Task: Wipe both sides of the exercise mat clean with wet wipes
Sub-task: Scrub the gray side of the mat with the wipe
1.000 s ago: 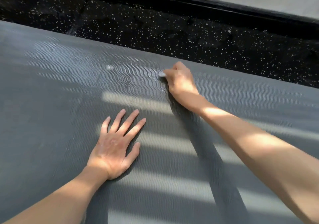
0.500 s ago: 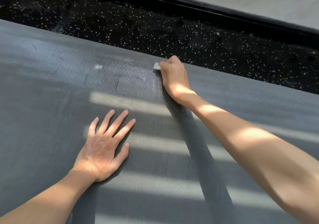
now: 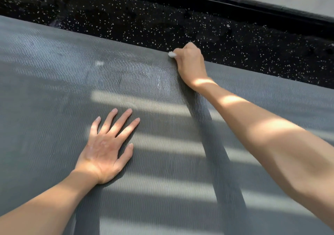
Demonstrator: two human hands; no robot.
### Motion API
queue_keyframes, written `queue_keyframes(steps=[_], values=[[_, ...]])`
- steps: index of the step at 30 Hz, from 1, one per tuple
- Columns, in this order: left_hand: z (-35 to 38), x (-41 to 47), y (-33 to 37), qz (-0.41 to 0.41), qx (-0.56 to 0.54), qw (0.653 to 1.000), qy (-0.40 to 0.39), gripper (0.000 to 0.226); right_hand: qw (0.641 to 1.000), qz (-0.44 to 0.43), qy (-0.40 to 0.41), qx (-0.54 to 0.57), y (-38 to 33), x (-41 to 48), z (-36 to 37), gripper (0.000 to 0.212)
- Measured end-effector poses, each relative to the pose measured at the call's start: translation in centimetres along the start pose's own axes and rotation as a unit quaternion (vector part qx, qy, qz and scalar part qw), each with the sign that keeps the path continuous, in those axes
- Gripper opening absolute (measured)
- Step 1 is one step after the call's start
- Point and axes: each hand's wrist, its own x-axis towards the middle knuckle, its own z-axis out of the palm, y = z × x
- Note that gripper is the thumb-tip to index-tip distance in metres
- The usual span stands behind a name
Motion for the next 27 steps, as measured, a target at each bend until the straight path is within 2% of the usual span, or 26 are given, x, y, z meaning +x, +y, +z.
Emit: queue_keyframes(steps=[6, 12, 13, 16, 17, 19, 21, 25, 27], values=[[0.0, 0.0, 0.0, -0.002, 0.006, 1.0, -0.001, 0.065, 0.997, -0.039, -0.032, -0.053, -0.4, -2.7, 0.6, 0.022], [0.0, 0.0, 0.1, -0.004, 0.008, 1.0, -0.003, 0.065, 0.999, 0.033, 0.002, 0.007, 0.3, -1.3, 0.1, 0.029], [0.0, 0.0, 0.0, -0.004, 0.007, 1.0, -0.002, 0.065, 1.0, 0.016, 0.006, -0.01, 0.1, -2.7, 0.3, 0.028], [0.0, -0.1, 0.0, -0.006, 0.008, 1.0, -0.004, 0.065, 0.995, -0.083, -0.052, -0.016, -0.3, -6.4, 0.4, 0.021], [0.0, -0.1, -0.1, -0.006, 0.009, 1.0, -0.003, 0.064, 0.995, -0.086, -0.048, -0.018, -0.2, -6.1, 0.4, 0.021], [0.1, -0.1, 0.0, -0.005, 0.006, 1.0, -0.004, 0.064, 0.999, -0.023, -0.008, -0.027, 0.5, -3.7, 0.4, 0.025], [0.1, -0.2, 0.0, -0.006, -0.001, 1.0, -0.004, 0.064, 0.999, 0.024, -0.009, -0.021, 0.1, -3.0, 0.4, 0.026], [0.2, -0.2, -0.1, -0.004, 0.004, 1.0, -0.001, 0.064, 0.998, -0.054, -0.044, -0.004, -1.4, -8.8, 0.5, 0.02], [0.2, -0.2, -0.2, -0.003, 0.001, 1.0, 0.003, 0.064, 0.996, -0.054, -0.075, -0.013, -1.2, -9.5, 0.1, 0.022]])
